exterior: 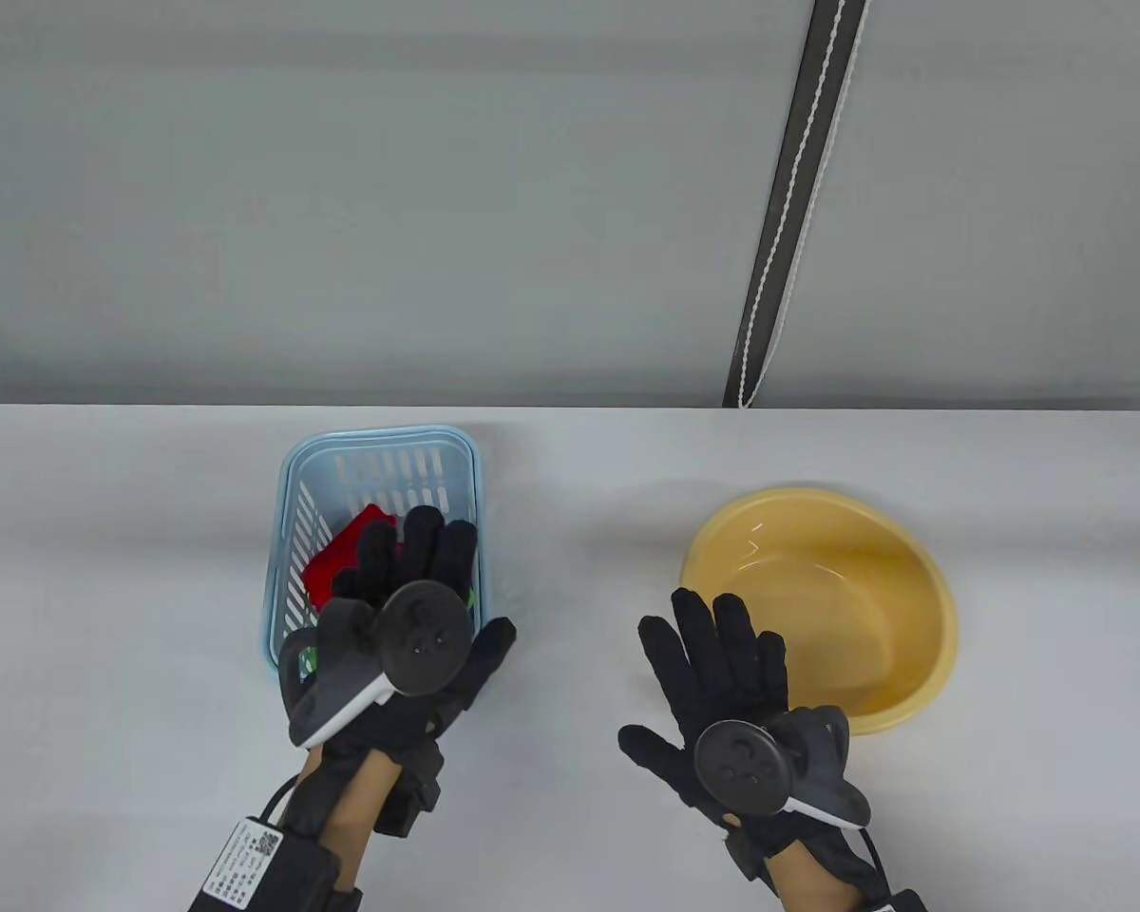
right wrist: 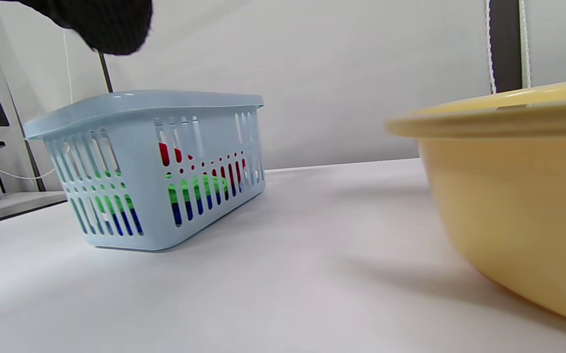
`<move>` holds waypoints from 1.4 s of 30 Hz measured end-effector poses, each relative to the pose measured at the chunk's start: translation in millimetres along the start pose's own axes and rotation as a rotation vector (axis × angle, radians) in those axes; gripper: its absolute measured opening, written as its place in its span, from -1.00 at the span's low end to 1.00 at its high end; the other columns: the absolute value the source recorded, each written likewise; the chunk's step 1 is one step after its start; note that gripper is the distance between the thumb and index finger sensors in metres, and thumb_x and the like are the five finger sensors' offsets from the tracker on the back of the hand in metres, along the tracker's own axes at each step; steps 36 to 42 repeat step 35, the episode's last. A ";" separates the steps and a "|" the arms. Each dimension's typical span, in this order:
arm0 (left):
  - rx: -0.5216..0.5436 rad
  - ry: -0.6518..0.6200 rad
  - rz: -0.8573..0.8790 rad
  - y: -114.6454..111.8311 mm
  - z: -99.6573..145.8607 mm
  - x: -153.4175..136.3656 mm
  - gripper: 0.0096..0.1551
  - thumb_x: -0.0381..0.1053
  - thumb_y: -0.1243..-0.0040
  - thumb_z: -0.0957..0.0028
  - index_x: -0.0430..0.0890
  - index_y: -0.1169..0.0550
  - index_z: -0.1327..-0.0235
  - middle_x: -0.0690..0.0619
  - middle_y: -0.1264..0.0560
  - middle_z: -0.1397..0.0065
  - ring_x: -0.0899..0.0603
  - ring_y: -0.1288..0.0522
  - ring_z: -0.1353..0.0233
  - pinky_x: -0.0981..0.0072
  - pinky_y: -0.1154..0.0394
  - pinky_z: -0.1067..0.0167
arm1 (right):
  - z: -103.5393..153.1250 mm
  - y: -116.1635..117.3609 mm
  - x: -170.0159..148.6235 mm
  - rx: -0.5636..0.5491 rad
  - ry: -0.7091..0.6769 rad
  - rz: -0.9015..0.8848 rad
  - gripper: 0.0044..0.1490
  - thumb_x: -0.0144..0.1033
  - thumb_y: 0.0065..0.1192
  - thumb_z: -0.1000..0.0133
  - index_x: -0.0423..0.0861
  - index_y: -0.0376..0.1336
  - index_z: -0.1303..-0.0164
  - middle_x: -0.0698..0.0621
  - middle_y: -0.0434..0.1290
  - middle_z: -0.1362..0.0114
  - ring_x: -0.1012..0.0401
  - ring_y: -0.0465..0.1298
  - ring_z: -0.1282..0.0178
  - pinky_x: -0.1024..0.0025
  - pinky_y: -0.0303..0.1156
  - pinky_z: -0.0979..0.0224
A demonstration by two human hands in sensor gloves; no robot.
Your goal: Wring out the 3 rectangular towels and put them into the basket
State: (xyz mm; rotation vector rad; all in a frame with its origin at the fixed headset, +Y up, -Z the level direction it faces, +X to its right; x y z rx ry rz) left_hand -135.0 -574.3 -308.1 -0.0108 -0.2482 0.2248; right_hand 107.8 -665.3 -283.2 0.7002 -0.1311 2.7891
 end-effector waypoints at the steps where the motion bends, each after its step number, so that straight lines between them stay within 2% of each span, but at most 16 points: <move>1: 0.003 -0.031 -0.006 -5.0 5.2 7.2 0.13 0.47 -0.07 -0.18 -0.01 0.13 -0.75 -0.15 0.19 -0.83 -0.55 0.16 -0.68 -0.56 0.00 -0.47 | -0.3 0.1 0.6 0.001 -0.001 -0.010 0.29 0.30 0.15 -0.23 0.05 -0.54 -0.71 -0.28 -0.41 -0.81 -0.34 -0.41 -0.74 -0.59 -0.30 -0.51; 7: 0.048 -0.204 -0.013 -36.4 25.9 32.8 0.12 0.49 -0.04 -0.16 0.08 0.17 -0.74 -0.04 0.28 -0.81 -0.50 0.27 -0.68 -0.57 0.10 -0.46 | -1.0 1.8 1.0 0.025 -0.006 -0.014 0.31 0.34 0.13 -0.22 0.05 -0.55 -0.70 -0.28 -0.46 -0.79 -0.33 -0.47 -0.72 -0.60 -0.35 -0.49; 12: 0.025 -0.227 0.007 -65.4 29.2 39.2 0.15 0.54 0.00 -0.15 0.11 0.23 -0.73 -0.02 0.34 -0.80 -0.48 0.35 -0.67 -0.61 0.24 -0.41 | -1.5 3.9 -0.2 0.048 -0.006 -0.020 0.32 0.38 0.12 -0.21 0.05 -0.56 -0.70 -0.27 -0.49 -0.78 -0.33 -0.49 -0.71 -0.60 -0.37 -0.48; 20: -0.035 -0.239 -0.050 -106.4 20.0 34.8 0.17 0.56 0.01 -0.15 0.11 0.26 -0.72 -0.04 0.37 -0.78 -0.47 0.40 -0.66 -0.63 0.30 -0.37 | -3.4 9.2 -5.0 0.080 0.011 0.001 0.33 0.40 0.12 -0.20 0.05 -0.56 -0.71 -0.27 -0.50 -0.78 -0.33 -0.50 -0.71 -0.61 -0.39 -0.48; 23: -0.065 -0.239 -0.030 -112.0 18.6 32.1 0.17 0.56 0.02 -0.15 0.10 0.27 -0.72 -0.04 0.37 -0.78 -0.47 0.41 -0.66 -0.63 0.31 -0.36 | -3.8 10.7 -5.4 0.087 0.014 0.005 0.33 0.39 0.12 -0.21 0.05 -0.56 -0.71 -0.27 -0.50 -0.78 -0.33 -0.50 -0.71 -0.61 -0.38 -0.48; 42: -0.052 -0.266 -0.024 -111.7 22.9 33.5 0.17 0.55 0.02 -0.15 0.10 0.27 -0.72 -0.06 0.35 -0.79 -0.47 0.39 -0.66 -0.63 0.30 -0.36 | -4.5 17.0 -3.4 0.113 0.025 0.042 0.31 0.36 0.13 -0.22 0.05 -0.55 -0.70 -0.28 -0.48 -0.78 -0.34 -0.48 -0.71 -0.61 -0.37 -0.48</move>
Point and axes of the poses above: the tracker on the back of each hand, its own x axis roughly to the thumb side, its own z axis roughly from the fingertips to the wrist, y = z × x, the point moved 4 cm from there along -z, roughly from the wrist to the fingertips
